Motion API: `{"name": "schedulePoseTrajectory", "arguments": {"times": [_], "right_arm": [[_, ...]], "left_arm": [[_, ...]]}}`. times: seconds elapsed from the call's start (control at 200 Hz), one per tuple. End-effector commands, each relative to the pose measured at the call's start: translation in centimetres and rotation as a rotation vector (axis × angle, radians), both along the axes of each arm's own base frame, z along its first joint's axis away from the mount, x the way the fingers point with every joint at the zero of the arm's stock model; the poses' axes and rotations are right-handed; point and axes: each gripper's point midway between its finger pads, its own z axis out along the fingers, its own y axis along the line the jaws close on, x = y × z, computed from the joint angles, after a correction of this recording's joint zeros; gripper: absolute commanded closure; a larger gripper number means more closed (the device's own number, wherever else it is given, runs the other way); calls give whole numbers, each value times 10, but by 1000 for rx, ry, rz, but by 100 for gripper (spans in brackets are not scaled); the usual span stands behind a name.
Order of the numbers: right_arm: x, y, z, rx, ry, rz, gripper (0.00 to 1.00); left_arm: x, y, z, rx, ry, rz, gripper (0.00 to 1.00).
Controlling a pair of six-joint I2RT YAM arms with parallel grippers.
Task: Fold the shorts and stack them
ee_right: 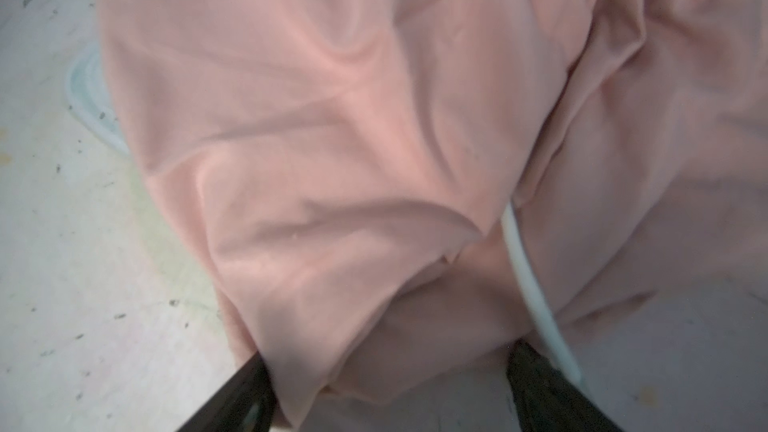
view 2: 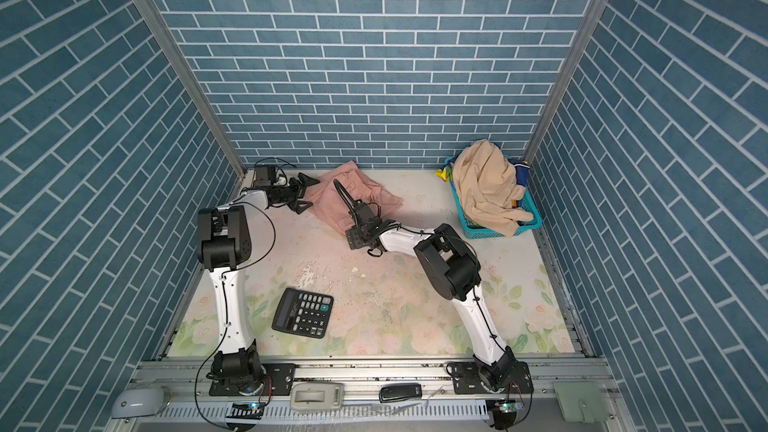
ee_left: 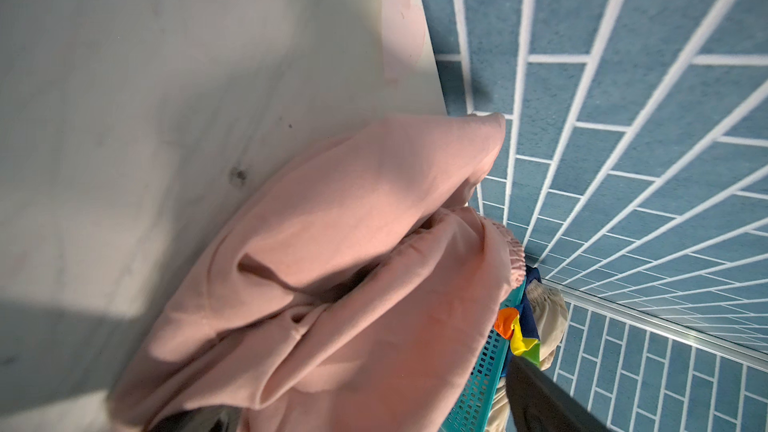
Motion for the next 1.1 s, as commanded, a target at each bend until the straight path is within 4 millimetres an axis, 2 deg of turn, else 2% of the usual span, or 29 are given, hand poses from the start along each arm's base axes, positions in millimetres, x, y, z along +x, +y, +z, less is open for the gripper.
{"name": "schedulePoseTrajectory", "arguments": {"times": [0.0, 0.095, 0.2, 0.28, 0.425, 0.435, 0.46, 0.535, 0.605, 0.67, 0.755, 0.83, 0.905, 1.095], "right_arm": [[-42, -55, -65, -226, 188, 16, 14], [-43, -58, -67, -218, 197, 10, 14], [-45, -64, -69, -223, 206, 4, 14], [-44, -72, -70, -217, 219, -15, 14], [-42, -84, -66, -183, 246, -53, 15], [-39, -83, -56, -166, 231, -53, 15], [-38, -83, -48, -154, 222, -54, 15], [-38, -84, -35, -137, 209, -53, 15], [-38, -81, -21, -108, 198, -41, 15], [-38, -77, -7, -77, 186, -32, 15], [-35, -70, 11, -31, 166, -27, 14], [-32, -60, 26, 22, 153, -17, 8], [-30, -49, 30, 67, 165, -9, 2], [-30, -18, 30, 240, 256, -50, 1]], "left_arm": [[-8, 40, -49, 108, 121, 97, 0], [-8, 44, -35, 108, 105, 98, 0], [-10, 58, -22, 108, 92, 122, 0], [-13, 64, -18, 95, 87, 134, 0], [-17, 63, -13, 86, 85, 123, 0], [-17, 63, -13, 86, 86, 124, 0], [-18, 64, -12, 85, 85, 124, 0], [-19, 69, -9, 85, 84, 134, 1], [-18, 71, 3, 85, 57, 148, 1], [-18, 58, 21, 69, 17, 126, 0], [-18, 27, 46, 54, -33, 66, 1], [-22, 3, 61, 57, -62, 22, 0], [-25, -5, 58, 80, -53, -4, 0], [-39, 6, 26, 182, 28, -29, 0]]}}
